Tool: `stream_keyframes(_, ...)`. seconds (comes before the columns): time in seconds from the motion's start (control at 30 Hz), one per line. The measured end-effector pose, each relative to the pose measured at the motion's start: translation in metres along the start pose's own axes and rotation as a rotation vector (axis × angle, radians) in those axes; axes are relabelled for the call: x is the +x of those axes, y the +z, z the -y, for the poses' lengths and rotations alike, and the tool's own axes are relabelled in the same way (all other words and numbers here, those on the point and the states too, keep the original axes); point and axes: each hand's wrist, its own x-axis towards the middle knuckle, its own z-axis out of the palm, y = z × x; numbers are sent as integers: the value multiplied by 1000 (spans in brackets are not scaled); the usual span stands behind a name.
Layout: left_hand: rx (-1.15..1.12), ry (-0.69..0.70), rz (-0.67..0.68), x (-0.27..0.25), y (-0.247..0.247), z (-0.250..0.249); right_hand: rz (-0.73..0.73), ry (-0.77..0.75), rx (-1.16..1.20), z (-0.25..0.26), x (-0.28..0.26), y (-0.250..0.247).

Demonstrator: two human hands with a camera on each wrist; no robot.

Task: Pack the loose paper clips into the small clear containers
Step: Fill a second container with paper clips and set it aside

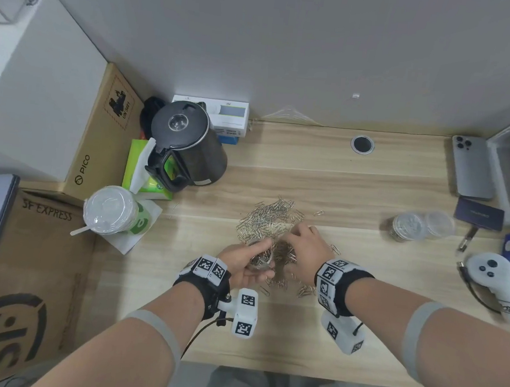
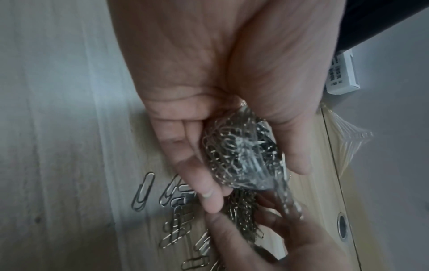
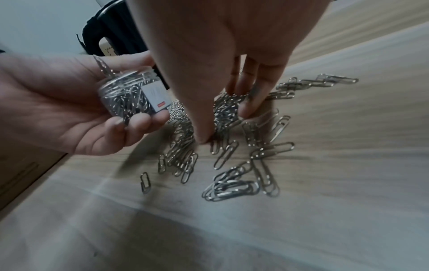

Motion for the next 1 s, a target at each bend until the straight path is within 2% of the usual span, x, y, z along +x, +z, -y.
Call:
stream_keyframes(0.27,-25,-28,-16,1,2,2,-79,15,147,-2,-1,1)
stream_keyframes(0.37,-49,-40,-27,-1,5,0,-121,28,146,1,-4,-11)
stream_keyframes(0.57,-129,-87,-50,-6,16,-6,-245,17,337,17,-18,-44)
stream_keyframes(0.73,-199,-98,-23,-5,28,-15,-139,-58,438,37,-19,-55)
stream_keyframes(0.87,-219,-78,-41,-1,38,-17,-84,-62,393,47,-19,-49)
stream_keyframes(1.0,-155,-70,-75,0,43,-19,-84,-149,368,47,-23,-49)
